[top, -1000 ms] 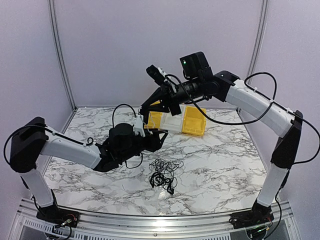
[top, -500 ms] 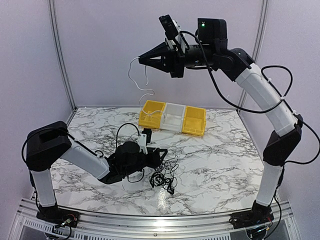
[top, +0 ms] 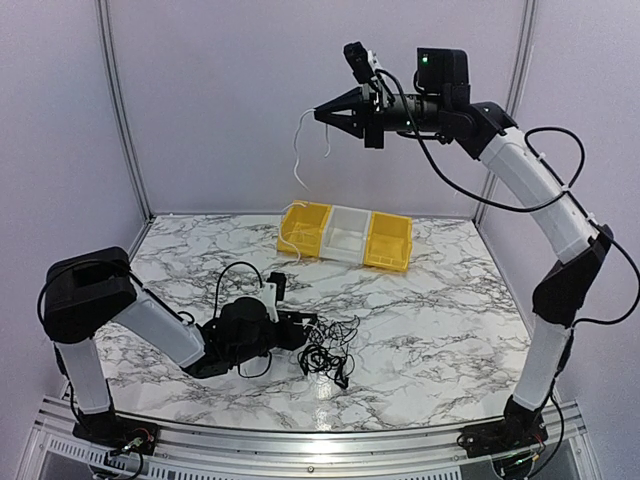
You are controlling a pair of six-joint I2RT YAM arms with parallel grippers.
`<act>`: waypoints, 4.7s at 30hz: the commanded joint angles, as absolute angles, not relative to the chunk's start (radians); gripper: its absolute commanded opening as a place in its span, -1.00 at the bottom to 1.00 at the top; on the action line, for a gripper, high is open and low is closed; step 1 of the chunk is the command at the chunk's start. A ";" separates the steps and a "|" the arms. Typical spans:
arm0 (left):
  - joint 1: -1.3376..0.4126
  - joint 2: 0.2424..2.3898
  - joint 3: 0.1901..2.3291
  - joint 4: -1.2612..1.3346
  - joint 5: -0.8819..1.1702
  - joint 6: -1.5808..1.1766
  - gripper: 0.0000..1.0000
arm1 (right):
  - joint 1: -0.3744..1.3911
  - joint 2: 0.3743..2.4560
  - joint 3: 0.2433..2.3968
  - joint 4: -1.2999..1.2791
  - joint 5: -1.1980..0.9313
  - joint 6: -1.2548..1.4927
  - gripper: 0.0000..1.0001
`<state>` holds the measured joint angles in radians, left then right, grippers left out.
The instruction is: Untangle the cables
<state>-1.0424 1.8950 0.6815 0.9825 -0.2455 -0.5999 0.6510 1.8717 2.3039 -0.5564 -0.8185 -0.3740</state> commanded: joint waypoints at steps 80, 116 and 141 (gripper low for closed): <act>-1.042 1.636 0.592 0.864 -0.361 -0.574 0.12 | 0.218 2.176 1.782 -0.314 -0.332 -0.204 -0.55; -1.042 1.608 0.625 0.862 -0.330 -0.575 -0.04 | 0.875 1.670 1.255 -0.492 -0.744 -0.593 0.41; -1.042 1.417 0.496 0.728 -0.424 -0.546 0.62 | 0.722 1.736 1.263 -0.313 -0.517 -0.352 -1.00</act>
<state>-1.0424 1.4612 0.5041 0.8341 -0.3473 -0.5568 0.7399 1.7691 1.2739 -0.3355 -0.5472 -0.3672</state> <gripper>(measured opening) 0.809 0.007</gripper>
